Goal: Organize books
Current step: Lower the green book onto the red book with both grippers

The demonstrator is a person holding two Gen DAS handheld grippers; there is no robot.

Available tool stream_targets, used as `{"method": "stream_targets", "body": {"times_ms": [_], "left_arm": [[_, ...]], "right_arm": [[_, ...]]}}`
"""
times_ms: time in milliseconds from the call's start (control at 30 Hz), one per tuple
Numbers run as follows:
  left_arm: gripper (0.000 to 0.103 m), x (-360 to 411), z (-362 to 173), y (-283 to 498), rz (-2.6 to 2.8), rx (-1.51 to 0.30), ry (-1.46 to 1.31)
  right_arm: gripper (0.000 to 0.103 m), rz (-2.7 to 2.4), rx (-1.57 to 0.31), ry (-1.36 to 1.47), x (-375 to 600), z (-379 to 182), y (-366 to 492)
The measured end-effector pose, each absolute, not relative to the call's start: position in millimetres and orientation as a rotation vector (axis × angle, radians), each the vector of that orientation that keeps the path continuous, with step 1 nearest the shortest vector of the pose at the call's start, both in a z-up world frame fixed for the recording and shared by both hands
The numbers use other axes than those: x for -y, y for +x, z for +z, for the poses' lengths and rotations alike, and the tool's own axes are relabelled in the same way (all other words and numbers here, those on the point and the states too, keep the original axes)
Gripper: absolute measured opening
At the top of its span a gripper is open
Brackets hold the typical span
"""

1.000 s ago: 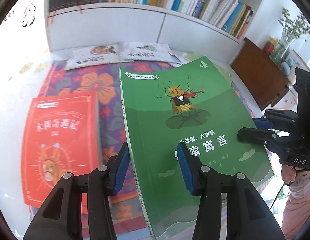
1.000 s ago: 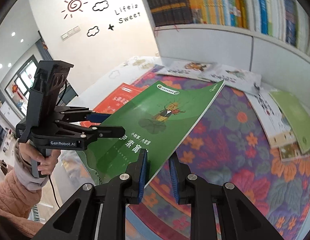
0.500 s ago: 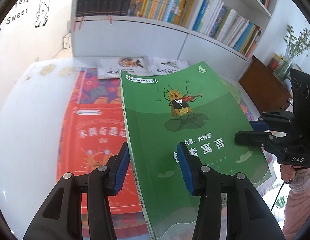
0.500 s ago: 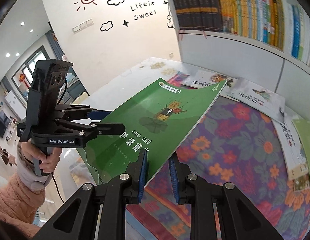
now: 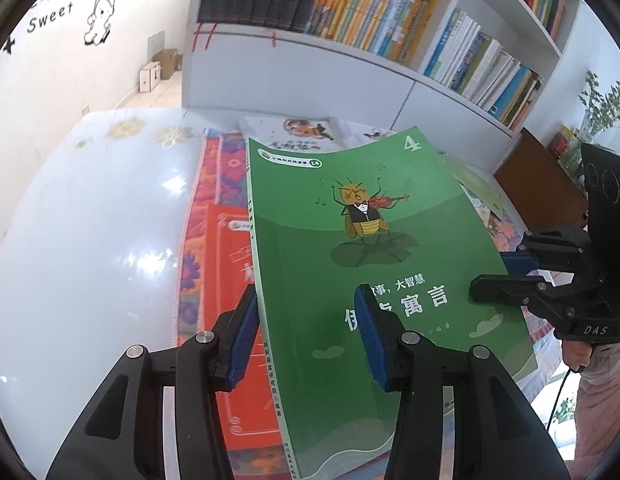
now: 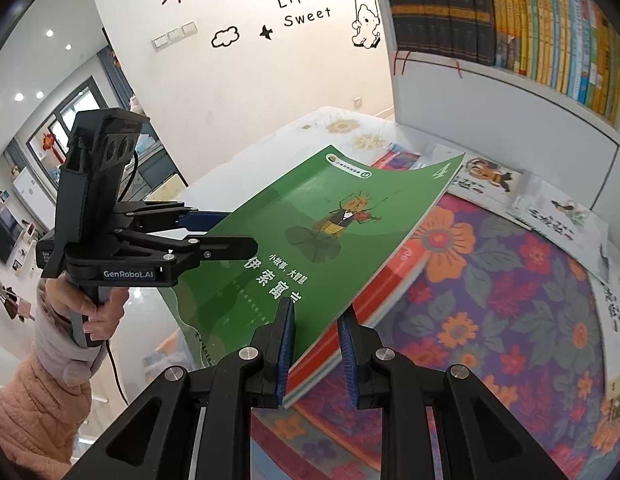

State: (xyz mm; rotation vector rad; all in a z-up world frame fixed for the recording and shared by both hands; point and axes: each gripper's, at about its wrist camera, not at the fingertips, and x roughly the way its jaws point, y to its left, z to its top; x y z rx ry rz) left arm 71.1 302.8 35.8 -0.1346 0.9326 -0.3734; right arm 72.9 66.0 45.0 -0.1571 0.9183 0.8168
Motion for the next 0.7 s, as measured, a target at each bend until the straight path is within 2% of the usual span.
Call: {"method": "stream_targets", "body": {"times_ms": [400,700], "left_arm": [[0.044,-327,-16,87,-0.355,-1.028,-0.185],[0.044,-331,-22,76,-0.345,-1.021,-0.173]], "right_arm": [[0.021,0.773,-0.98,-0.195,-102,4,80],[0.021,0.766,-1.031,-0.199,-106,-13,83]]}}
